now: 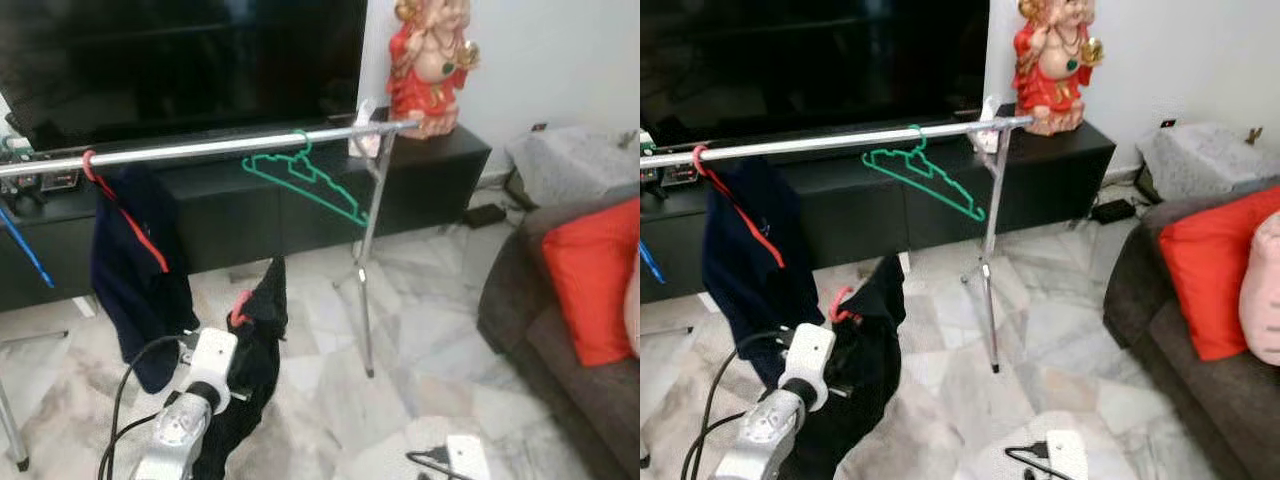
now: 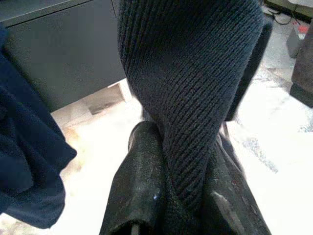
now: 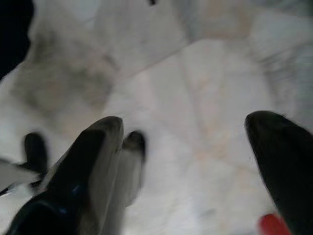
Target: Hang hanger
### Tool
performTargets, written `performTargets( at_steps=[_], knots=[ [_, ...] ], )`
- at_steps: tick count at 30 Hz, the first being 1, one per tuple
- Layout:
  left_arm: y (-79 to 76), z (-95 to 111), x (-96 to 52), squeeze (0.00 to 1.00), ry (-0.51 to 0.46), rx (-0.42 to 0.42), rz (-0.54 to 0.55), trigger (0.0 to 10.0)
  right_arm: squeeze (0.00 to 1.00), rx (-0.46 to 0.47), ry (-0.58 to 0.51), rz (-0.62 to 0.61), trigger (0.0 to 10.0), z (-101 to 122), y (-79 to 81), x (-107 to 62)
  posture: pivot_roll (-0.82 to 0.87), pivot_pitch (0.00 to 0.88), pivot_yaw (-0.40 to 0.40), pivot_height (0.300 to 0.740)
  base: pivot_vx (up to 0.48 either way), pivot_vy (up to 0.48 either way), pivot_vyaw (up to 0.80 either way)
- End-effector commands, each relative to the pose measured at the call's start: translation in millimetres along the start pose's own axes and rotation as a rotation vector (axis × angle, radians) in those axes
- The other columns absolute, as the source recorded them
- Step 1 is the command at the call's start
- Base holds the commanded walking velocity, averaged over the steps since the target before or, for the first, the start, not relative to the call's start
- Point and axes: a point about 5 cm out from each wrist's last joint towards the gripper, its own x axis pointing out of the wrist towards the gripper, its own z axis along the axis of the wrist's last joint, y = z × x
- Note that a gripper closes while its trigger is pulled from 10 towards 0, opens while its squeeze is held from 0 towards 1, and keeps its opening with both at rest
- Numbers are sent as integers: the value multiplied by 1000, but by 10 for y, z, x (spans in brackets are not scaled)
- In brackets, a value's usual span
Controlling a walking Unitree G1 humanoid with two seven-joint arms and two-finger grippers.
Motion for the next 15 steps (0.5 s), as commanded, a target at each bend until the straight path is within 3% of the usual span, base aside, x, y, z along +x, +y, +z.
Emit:
performTargets(
  at_steps=[1,6,15],
  knots=[
    [156,80,-28,0,-44,3,71,10000,0,11,6,21,10000,-14,81,7,-75,0,-40,740,0,0,0],
    [353,59,-172,0,-41,42,183,10000,0,1,7,19,10000,-8,67,7,-71,0,-46,740,0,0,0],
    [507,3,-349,0,-22,82,225,10000,0,-11,7,21,10000,-1,56,7,-70,0,-48,740,0,0,0]
  ],
)
